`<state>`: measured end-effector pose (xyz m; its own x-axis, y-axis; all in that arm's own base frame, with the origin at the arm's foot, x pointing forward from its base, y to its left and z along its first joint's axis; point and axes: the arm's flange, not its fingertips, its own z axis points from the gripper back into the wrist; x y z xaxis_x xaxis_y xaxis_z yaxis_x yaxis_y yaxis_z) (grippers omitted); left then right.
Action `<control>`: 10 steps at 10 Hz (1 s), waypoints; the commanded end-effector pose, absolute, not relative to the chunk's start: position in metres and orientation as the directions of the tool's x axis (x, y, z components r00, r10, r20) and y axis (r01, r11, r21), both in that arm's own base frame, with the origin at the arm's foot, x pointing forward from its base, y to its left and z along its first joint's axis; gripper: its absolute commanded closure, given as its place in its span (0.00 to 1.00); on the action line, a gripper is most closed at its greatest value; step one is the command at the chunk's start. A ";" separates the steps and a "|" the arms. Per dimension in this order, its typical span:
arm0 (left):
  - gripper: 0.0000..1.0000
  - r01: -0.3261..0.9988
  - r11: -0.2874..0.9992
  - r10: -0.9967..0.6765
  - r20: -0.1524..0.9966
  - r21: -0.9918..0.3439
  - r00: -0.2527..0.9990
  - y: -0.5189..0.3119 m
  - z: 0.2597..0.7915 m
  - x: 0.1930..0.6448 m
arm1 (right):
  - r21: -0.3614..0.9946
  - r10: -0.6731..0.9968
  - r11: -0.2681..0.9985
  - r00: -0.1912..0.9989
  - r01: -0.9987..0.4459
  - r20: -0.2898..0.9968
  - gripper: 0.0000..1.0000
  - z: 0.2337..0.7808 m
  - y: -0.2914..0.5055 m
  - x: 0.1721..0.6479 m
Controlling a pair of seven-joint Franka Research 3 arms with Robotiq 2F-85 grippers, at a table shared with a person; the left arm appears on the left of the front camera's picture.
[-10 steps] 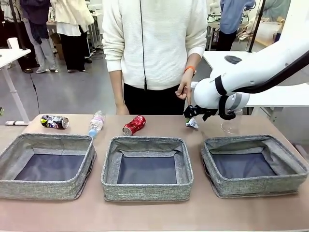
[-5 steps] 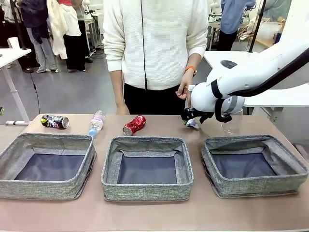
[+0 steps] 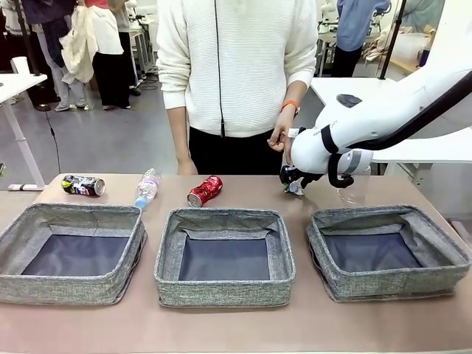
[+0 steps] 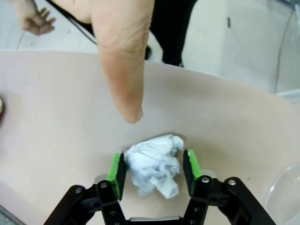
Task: Sort the waste into the appropriate baskets.
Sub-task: Pick up the waste item pointed out by the person.
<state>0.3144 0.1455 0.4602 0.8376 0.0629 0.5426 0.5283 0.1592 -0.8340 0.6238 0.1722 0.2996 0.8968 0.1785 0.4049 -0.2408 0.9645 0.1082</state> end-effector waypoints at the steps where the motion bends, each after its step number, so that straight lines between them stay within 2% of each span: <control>1: 0.00 0.549 0.143 0.072 0.562 -0.823 0.824 0.145 0.462 0.314 | 0.077 0.152 0.976 0.887 -0.205 0.436 1.00 0.291 0.180 0.626; 3: 0.00 0.549 0.143 0.072 0.562 -0.823 0.824 0.145 0.462 0.314 | 0.087 0.156 0.974 0.899 -0.208 0.409 0.97 0.290 0.179 0.625; 4: 0.00 0.549 0.143 0.072 0.562 -0.823 0.824 0.145 0.462 0.314 | 0.083 0.142 0.978 0.907 -0.189 0.398 1.00 0.290 0.179 0.625; 10: 0.00 0.549 0.143 0.072 0.562 -0.823 0.824 0.145 0.462 0.314 | 0.094 0.117 0.981 0.911 -0.167 0.396 1.00 0.292 0.174 0.623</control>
<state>0.3144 0.1455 0.4602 0.8376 0.0629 0.5427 0.5284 0.1591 -0.8340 0.6249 0.1733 0.2976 0.8988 0.1366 0.4164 -0.2036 0.9716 0.1208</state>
